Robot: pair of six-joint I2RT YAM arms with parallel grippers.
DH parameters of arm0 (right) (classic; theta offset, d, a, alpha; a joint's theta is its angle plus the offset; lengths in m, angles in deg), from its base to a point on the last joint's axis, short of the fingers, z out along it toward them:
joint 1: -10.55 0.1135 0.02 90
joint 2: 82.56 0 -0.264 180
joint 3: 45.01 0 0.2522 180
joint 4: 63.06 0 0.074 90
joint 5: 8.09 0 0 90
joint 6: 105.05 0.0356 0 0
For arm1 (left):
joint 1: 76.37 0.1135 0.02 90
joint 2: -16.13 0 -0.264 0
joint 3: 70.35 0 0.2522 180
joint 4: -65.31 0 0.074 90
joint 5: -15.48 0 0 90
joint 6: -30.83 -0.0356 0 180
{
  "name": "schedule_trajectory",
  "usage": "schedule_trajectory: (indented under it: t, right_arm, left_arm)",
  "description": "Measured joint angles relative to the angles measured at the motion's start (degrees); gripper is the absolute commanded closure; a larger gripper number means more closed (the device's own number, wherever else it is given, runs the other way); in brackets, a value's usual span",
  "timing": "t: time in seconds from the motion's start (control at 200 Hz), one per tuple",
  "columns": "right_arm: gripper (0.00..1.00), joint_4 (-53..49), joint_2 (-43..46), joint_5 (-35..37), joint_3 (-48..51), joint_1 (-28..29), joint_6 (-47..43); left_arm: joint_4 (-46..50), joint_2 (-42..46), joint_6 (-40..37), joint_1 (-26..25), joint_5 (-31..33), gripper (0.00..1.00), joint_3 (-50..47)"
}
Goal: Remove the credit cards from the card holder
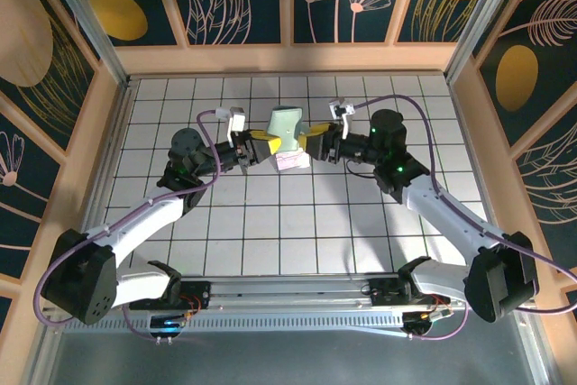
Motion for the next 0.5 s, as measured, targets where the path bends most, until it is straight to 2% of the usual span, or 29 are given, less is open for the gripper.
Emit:
schedule_trajectory:
  t: [0.5]
  right_arm:
    - [0.67,2.1,1.6,-5.9,0.7,-0.6,-1.0]
  left_arm:
    - [-1.2,2.1,-1.0,0.1,-4.1,1.00,-0.3]
